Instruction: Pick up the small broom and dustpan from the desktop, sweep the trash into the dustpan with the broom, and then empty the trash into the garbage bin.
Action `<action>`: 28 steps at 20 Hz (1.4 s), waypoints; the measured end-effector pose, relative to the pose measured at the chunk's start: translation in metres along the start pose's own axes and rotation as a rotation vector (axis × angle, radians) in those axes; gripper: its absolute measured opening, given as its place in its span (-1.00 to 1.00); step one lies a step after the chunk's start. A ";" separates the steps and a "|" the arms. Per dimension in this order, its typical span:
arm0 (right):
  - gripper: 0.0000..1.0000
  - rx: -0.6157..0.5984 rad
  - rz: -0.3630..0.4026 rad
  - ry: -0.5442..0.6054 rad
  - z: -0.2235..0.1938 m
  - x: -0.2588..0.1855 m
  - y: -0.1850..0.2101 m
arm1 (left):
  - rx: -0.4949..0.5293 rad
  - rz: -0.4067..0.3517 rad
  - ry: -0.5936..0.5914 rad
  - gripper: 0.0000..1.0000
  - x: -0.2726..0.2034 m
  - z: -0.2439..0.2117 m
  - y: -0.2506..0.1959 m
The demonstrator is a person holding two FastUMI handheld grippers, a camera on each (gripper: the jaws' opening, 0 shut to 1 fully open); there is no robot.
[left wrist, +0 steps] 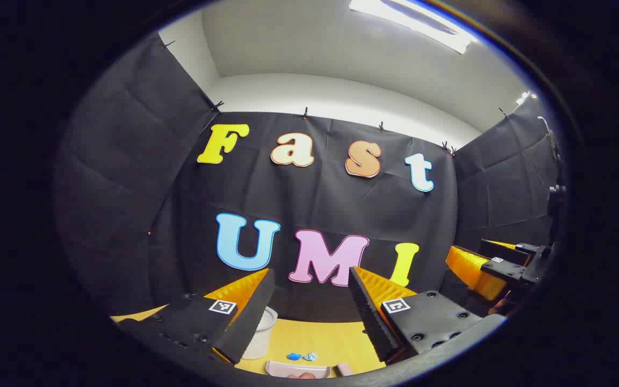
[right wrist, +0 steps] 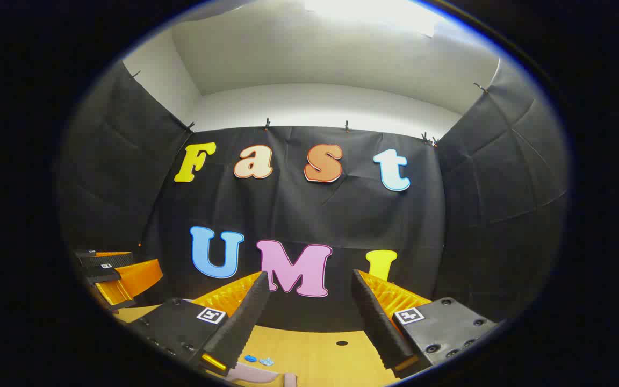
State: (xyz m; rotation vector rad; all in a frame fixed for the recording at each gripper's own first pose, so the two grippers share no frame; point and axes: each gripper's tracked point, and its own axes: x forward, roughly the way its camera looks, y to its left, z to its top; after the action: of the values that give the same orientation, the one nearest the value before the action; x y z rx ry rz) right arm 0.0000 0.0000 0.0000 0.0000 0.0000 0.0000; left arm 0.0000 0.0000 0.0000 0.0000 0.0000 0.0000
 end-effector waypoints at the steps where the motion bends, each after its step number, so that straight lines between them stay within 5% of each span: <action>1: 0.95 -0.003 -0.007 0.005 -0.003 0.000 -0.002 | -0.003 0.000 0.003 0.60 0.001 -0.001 0.000; 28: 0.94 -0.045 0.017 -0.065 0.017 -0.019 0.010 | 0.019 -0.019 -0.045 0.63 -0.023 0.018 -0.005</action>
State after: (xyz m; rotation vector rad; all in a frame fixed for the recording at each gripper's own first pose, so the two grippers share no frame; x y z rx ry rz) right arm -0.0194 0.0096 0.0171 -0.0451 -0.0646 0.0169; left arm -0.0234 -0.0047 0.0179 0.0189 -0.0454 -0.0185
